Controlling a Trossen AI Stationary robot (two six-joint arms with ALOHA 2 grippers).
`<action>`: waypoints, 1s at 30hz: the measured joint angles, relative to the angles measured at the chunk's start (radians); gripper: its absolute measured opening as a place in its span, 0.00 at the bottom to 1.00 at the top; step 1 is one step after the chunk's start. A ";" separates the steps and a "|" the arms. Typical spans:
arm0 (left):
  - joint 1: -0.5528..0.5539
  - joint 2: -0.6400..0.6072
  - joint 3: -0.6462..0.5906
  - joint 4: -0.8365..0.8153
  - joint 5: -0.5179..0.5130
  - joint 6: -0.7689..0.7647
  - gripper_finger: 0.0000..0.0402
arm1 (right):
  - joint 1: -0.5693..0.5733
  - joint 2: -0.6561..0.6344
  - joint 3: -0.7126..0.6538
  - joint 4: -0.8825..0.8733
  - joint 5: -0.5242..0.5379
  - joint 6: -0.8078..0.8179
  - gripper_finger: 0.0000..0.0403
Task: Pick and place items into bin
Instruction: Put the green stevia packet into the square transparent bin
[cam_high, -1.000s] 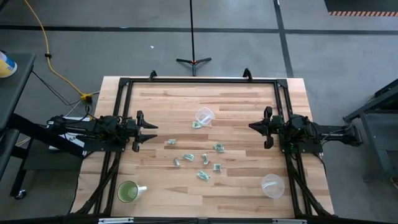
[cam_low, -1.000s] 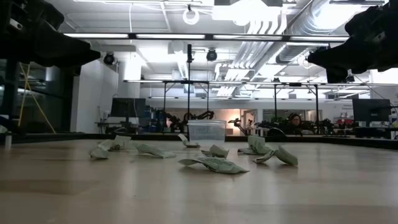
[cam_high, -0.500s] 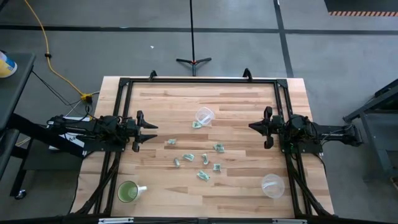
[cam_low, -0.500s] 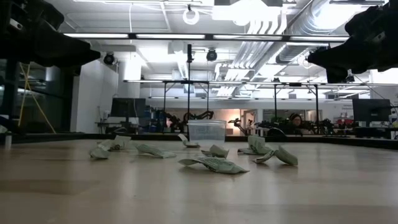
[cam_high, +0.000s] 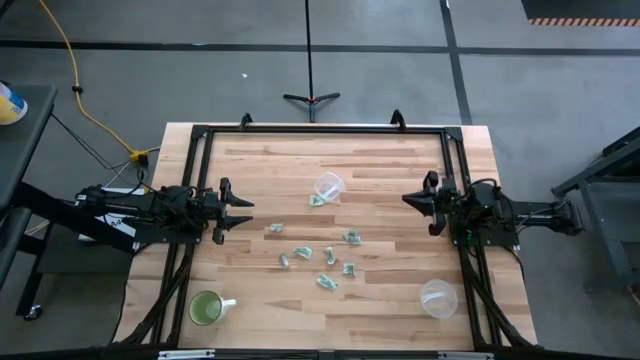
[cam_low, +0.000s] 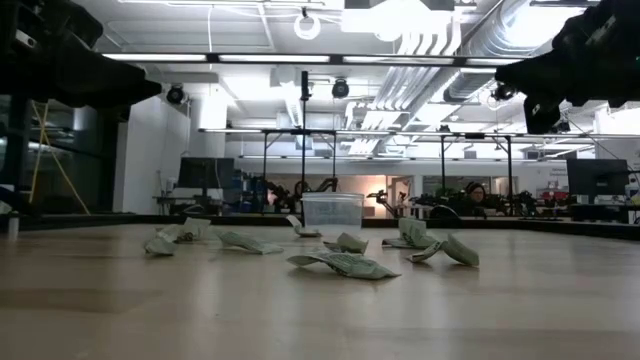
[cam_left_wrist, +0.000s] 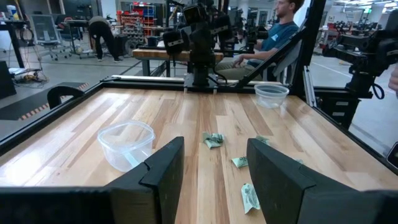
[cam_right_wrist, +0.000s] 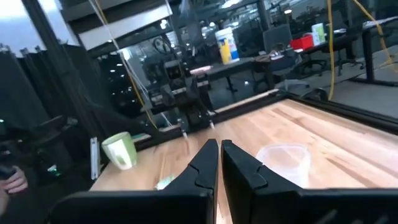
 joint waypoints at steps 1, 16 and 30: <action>0.000 0.000 0.000 0.001 -0.004 0.000 0.52 | 0.000 0.000 0.000 0.003 0.015 0.000 0.03; 0.000 0.000 0.000 0.012 -0.018 -0.001 0.52 | 0.000 0.030 0.003 -0.009 0.061 -0.197 0.05; 0.000 0.000 0.000 0.007 -0.051 0.000 0.52 | 0.000 0.338 0.005 0.207 -0.001 -0.291 0.49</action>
